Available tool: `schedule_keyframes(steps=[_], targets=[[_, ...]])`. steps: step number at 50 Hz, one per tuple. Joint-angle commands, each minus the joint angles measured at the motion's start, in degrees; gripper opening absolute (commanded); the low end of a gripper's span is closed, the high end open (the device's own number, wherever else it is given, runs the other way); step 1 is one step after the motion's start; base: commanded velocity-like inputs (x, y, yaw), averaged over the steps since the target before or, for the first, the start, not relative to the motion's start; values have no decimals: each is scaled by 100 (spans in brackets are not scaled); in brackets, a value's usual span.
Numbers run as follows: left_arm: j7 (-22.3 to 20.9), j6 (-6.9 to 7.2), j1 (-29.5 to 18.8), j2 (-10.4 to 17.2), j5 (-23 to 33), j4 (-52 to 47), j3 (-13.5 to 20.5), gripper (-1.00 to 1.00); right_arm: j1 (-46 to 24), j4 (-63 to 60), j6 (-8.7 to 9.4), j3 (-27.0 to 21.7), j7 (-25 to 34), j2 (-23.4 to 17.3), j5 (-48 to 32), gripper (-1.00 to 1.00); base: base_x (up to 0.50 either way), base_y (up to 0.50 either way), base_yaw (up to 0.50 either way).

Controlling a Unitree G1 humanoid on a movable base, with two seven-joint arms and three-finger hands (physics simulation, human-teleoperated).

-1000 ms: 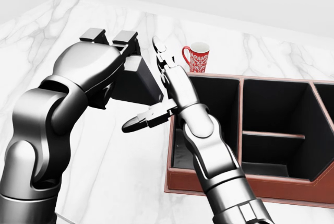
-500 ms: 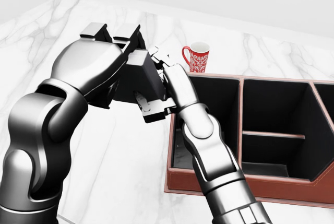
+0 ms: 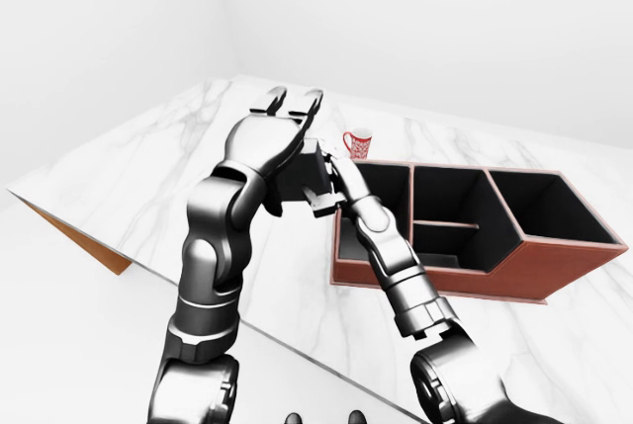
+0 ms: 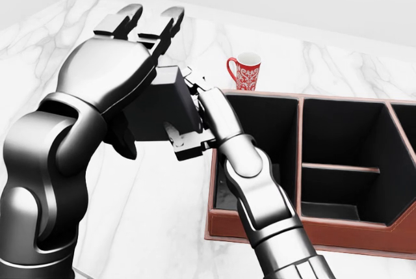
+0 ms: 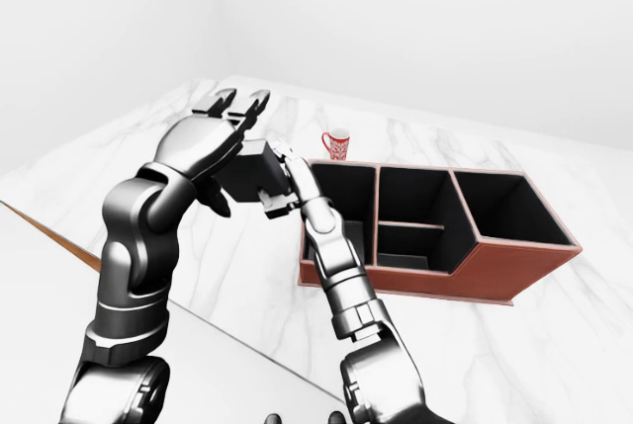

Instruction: Pick up the book and place it in the right compartment of the caddy.

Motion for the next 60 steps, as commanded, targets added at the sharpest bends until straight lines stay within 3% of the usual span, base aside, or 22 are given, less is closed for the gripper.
schedule_keyframes(steps=[1, 10, 14, 17, 18, 19, 21, 23, 24, 25, 30, 33, 37, 41, 44, 46, 48, 50, 53, 55, 57, 60], targets=[[0, 64, -1, -29, -6, -56, 9, 100, -47, -94, -9, -69, -42, 4, 25, -100, 0, 0, 0], [0, 162, 162, -97, -135, -299, -18, 100, -113, 350, -429, -133, -100, -63, 41, -100, 0, 0, 0], [0, 193, 272, -103, -149, -438, -25, 100, -301, 261, -173, -234, -85, -178, 128, -100, 0, 0, 0], [0, 220, 315, -105, -164, -512, -14, 100, -325, 617, -462, -299, -78, -207, 250, -100, 0, 0, 0], [0, 258, 328, -113, -182, -542, 7, 100, -397, 302, -35, -367, 24, -217, 448, -100, 0, 0, 0], [0, 306, 319, -106, -207, -562, 37, 100, -367, 616, -410, -337, -47, -251, 388, -100, 0, 0, 0], [0, 363, 290, -85, -245, -555, 56, 100, -466, 416, -129, -330, -60, -301, 394, -100, 0, 0, 0], [0, 397, 292, -63, -270, -555, 64, 100, -434, 854, -598, -328, -99, -302, 367, -100, 0, 0, 0], [0, 397, 287, -25, -180, -504, 75, 100, -505, 530, -218, -341, -79, -338, 387, -100, 0, 0, 0], [0, 397, 276, -21, -210, -468, 89, 100, -446, 725, -469, -335, -101, -332, 371, -100, 0, 0, 0], [0, 397, 195, 47, -315, -470, 148, 100, -504, 513, -197, -358, -105, -392, 387, -100, 0, 0, 0], [0, 397, 144, 80, -348, -499, 167, 100, -485, 987, -659, -381, -150, -412, 350, -100, 0, 0, 0], [0, 397, 72, 141, -420, -492, 222, 100, -530, 471, -169, -396, -127, -483, 368, -100, 0, 0, 0], [0, 397, 27, 229, -492, -419, 283, 100, -501, 721, -479, -419, -153, -531, 326, -100, 0, 0, 0], [0, 397, -22, 292, -547, -416, 336, 100, -566, 446, -156, -456, -132, -602, 347, -100, 0, 0, 0], [0, 397, -77, 330, -591, -395, 362, 100, -499, 750, -521, -468, -166, -612, 333, -100, 0, 0, 0], [0, 397, -121, 346, -657, -289, 375, 100, -532, 403, -147, -473, -135, -650, 350, -100, 0, 0, 0], [0, 397, -143, 346, -766, -270, 419, 100, -426, 662, -510, -485, -179, -672, 314, -100, 0, 0, 0], [0, 397, -185, 420, -919, -242, 477, 100, -495, 228, -30, -540, -135, -770, 367, -100, 0, 0, 0], [0, 397, -230, 469, -1097, -131, 566, 100, -431, 447, -335, -567, -163, -814, 362, -100, 0, 0, 0], [42, 397, -232, 511, -1255, -68, 583, 100, -528, 95, 90, -598, -134, -884, 400, -100, 0, 0, 0], [288, 397, -179, 554, -1475, 204, 558, 100, -554, 110, 86, -627, -135, -939, 425, -100, 0, 0, 0]])
